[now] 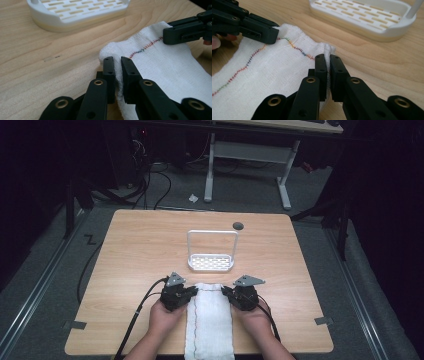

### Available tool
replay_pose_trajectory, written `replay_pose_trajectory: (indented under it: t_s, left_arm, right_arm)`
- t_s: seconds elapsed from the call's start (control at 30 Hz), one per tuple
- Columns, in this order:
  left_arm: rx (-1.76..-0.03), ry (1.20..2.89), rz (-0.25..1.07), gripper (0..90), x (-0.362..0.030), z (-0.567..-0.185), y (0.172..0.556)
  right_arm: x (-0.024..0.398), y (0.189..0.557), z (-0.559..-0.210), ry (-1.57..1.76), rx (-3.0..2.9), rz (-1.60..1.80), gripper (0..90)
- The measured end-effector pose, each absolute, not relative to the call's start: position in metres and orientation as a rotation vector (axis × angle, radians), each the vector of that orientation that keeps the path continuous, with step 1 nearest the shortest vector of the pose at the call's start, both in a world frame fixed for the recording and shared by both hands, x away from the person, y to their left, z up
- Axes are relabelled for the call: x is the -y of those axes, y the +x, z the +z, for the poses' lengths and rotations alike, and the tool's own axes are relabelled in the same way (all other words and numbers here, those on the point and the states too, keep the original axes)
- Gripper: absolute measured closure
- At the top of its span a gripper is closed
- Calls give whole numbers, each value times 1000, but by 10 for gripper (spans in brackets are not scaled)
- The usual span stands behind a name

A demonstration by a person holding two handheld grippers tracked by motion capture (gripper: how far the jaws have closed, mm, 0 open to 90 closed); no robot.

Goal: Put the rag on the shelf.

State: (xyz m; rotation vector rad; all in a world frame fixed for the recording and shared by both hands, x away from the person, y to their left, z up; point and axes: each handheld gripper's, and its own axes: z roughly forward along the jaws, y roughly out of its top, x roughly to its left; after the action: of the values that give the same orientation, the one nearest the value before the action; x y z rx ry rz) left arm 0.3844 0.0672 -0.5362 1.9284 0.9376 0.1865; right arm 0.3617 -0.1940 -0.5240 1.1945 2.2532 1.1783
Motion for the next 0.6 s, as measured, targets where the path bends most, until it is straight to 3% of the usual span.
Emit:
replay_pose_trajectory:
  t_s: [0.27,0.6]
  left_arm:
    - [-898,1826,263,832,-72,-503,381]
    - [-798,1728,386,836,-70,-437,378]
  right_arm:
    - [193,360,-502,1166,-2186,1244,860]
    - [199,355,-437,1048,-2035,1353,860]
